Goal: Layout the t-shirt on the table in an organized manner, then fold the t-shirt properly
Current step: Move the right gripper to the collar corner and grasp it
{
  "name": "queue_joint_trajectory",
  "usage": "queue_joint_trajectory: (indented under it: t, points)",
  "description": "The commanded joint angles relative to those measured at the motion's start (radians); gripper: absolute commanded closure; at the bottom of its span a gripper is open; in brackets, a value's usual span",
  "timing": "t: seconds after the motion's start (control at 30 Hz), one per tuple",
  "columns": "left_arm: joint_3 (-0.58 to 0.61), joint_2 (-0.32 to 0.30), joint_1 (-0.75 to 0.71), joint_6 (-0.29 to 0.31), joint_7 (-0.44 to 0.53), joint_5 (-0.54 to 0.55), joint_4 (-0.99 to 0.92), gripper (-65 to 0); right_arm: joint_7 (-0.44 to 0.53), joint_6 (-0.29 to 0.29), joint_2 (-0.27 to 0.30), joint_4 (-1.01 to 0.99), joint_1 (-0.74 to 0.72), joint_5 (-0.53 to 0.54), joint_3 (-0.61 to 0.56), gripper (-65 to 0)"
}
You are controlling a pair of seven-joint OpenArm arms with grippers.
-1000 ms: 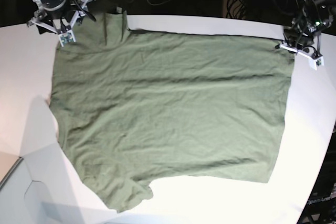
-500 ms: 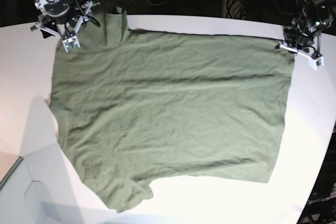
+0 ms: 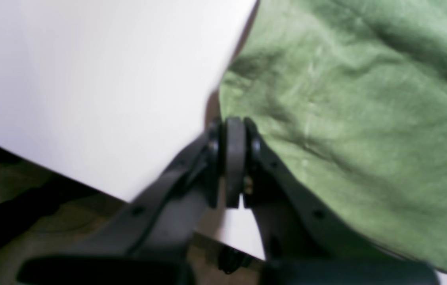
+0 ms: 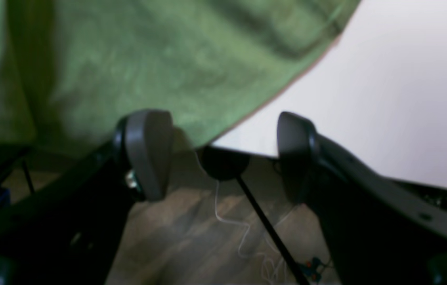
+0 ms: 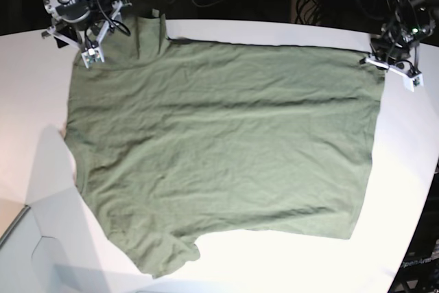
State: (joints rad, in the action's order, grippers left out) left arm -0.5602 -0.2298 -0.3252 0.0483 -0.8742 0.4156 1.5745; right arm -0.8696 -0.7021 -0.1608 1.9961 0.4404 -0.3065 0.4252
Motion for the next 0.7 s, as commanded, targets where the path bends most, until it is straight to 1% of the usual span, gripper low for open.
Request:
queue_joint_trajectory:
  t: [0.0,0.07,0.17,0.23,0.43,0.67]
  points:
    - [0.002,-0.001,-0.005,-0.006,-0.036,-0.004,0.002,-0.2,0.008,0.004,0.004,0.013,0.002,0.003,-0.001,-41.9]
    - [0.002,-0.001,-0.005,-0.006,-0.036,-0.004,0.002,-0.2,0.008,0.004,0.004,0.013,0.002,0.020,-0.001,-41.9]
    - [0.002,-0.001,-0.005,-0.006,-0.036,-0.004,0.002,-0.2,0.008,0.004,0.004,0.012,0.008,0.089,0.002,-41.9]
    - [0.002,-0.001,-0.005,-0.006,-0.036,-0.004,0.008,-0.2,0.006,0.004,0.004,0.012,0.011,0.108,0.002,-41.9]
    - [0.001,-0.001,-0.007,-0.006,-0.036,-0.005,0.056,-0.2,0.006,0.004,0.004,-0.022,0.004,0.109,0.004,-41.9]
    - [0.001,-0.001,-0.007,-0.006,-0.036,-0.005,0.054,-0.2,0.006,0.004,0.004,-0.073,0.002,0.109,0.004,-41.8]
